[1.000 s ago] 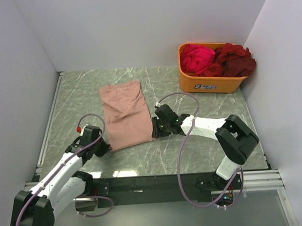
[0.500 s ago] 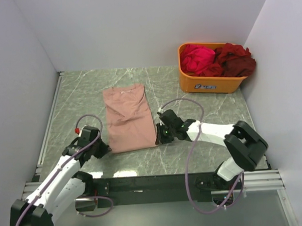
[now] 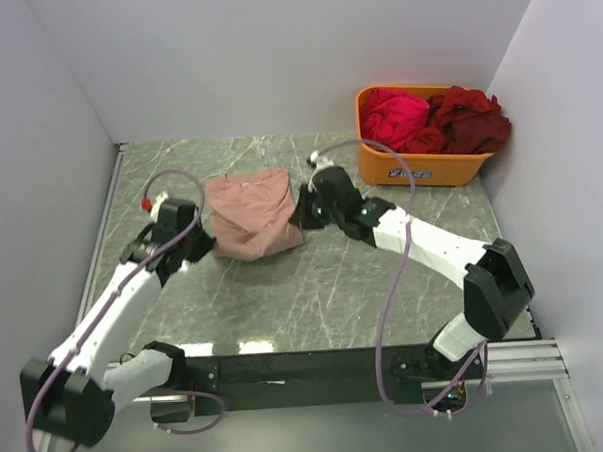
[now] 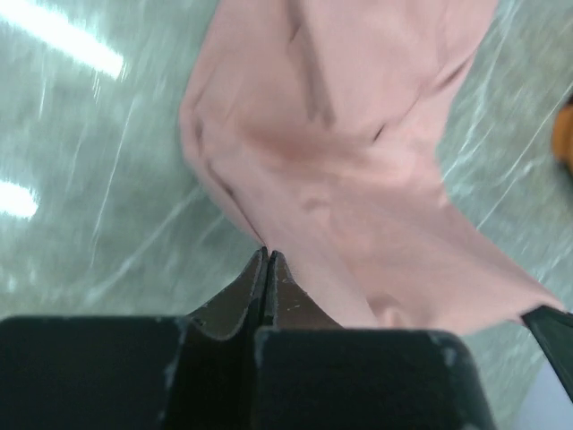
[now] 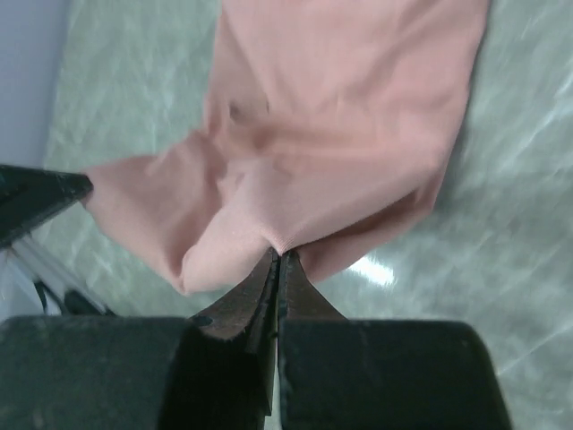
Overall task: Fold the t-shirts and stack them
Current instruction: Fold the tshirt
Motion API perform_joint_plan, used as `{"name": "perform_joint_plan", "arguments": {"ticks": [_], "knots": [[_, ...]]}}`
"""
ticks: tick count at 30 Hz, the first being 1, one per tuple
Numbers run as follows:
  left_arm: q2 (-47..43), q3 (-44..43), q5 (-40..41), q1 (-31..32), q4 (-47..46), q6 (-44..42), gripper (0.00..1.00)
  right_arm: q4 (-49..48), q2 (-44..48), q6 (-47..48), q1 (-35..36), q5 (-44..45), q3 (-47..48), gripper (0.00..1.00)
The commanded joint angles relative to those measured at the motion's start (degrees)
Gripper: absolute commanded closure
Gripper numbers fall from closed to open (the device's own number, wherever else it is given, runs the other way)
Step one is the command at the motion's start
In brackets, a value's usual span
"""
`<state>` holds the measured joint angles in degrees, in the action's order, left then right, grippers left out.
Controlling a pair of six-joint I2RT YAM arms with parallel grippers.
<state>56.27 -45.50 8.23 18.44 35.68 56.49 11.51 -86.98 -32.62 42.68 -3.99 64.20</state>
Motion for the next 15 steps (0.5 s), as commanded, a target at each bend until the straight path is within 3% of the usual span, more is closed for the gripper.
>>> {"name": "perform_joint_plan", "arguments": {"ticks": [1, 15], "knots": [[5.9, -9.5, 6.1, -1.6, -4.8, -4.3, 0.99, 0.6, -4.0, 2.2, -3.5, 1.8, 9.3, 1.00], [32.1, -30.3, 2.4, -11.4, -16.5, -10.2, 1.00, -3.4, -30.0, 5.6, -12.2, -3.1, 39.0, 1.00]]}}
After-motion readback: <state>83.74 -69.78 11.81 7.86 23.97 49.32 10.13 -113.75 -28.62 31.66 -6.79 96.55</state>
